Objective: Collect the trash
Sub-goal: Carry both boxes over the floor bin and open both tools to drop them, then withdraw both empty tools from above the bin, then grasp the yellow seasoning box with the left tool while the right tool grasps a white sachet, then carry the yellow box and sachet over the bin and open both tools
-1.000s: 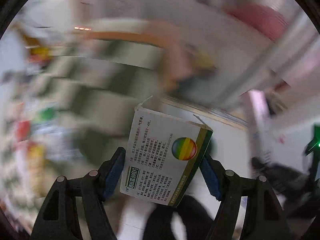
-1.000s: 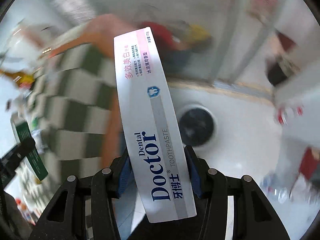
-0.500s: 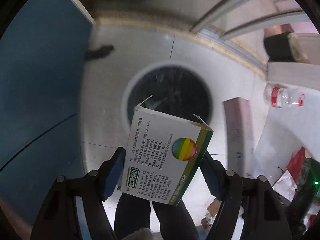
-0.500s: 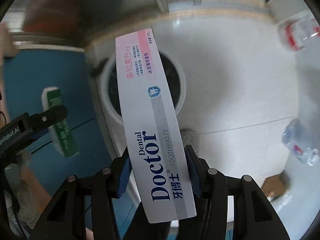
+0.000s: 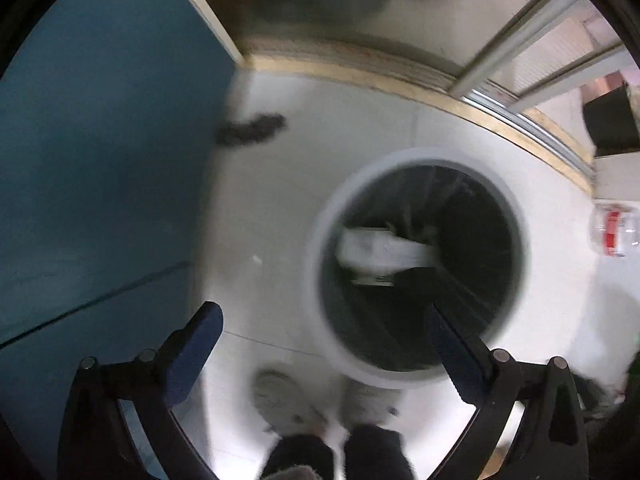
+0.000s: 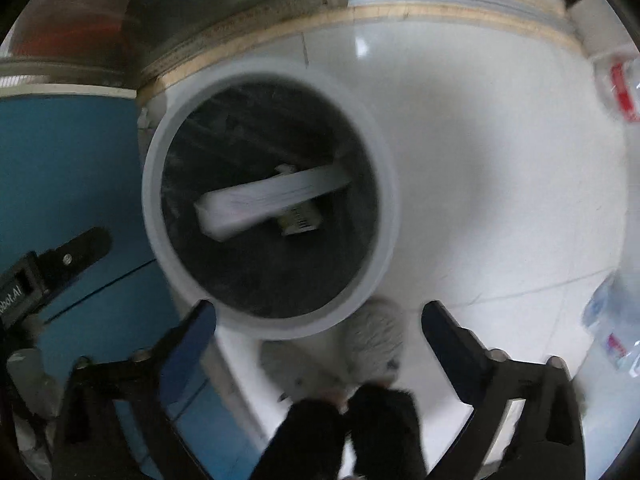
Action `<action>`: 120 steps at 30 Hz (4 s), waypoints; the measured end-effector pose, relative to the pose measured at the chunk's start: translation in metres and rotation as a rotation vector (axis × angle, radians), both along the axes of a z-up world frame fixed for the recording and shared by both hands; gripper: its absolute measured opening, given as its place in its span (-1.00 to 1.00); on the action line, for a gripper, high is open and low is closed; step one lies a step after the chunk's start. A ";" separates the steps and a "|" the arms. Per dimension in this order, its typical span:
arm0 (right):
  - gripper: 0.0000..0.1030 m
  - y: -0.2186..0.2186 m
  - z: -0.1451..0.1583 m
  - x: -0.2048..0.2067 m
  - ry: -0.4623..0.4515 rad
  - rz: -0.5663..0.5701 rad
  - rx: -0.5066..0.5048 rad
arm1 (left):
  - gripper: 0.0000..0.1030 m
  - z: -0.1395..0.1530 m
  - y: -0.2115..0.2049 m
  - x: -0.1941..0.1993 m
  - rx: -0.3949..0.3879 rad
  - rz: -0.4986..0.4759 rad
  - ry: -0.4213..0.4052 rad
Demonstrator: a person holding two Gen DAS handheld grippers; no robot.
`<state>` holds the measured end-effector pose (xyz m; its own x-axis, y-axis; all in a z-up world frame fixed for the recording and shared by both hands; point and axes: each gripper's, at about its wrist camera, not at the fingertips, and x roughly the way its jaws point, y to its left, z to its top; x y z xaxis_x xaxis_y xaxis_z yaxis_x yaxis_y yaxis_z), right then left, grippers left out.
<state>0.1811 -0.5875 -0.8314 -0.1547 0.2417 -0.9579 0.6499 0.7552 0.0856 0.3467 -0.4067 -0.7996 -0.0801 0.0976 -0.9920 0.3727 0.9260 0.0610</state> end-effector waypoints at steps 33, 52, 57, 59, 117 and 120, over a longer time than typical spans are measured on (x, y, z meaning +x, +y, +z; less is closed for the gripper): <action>1.00 0.043 0.470 -0.045 -0.313 0.167 -0.276 | 1.00 0.422 0.044 -0.089 -0.161 -0.057 -0.119; 1.00 0.107 0.588 0.015 -0.408 0.249 -0.174 | 1.00 0.535 0.163 -0.037 -0.185 0.068 -0.325; 1.00 0.193 0.577 0.083 -0.385 0.347 -0.036 | 1.00 0.537 0.293 -0.009 0.053 0.070 -0.391; 1.00 0.237 0.567 0.105 -0.381 0.395 0.001 | 1.00 0.524 0.339 -0.004 0.118 0.064 -0.368; -0.97 0.179 0.498 0.100 -0.395 0.120 -0.154 | 0.14 0.517 0.191 -0.059 -0.165 0.053 -0.390; -0.97 0.130 0.466 0.061 -0.327 0.027 -0.169 | 0.14 0.485 0.133 -0.071 -0.174 -0.026 -0.325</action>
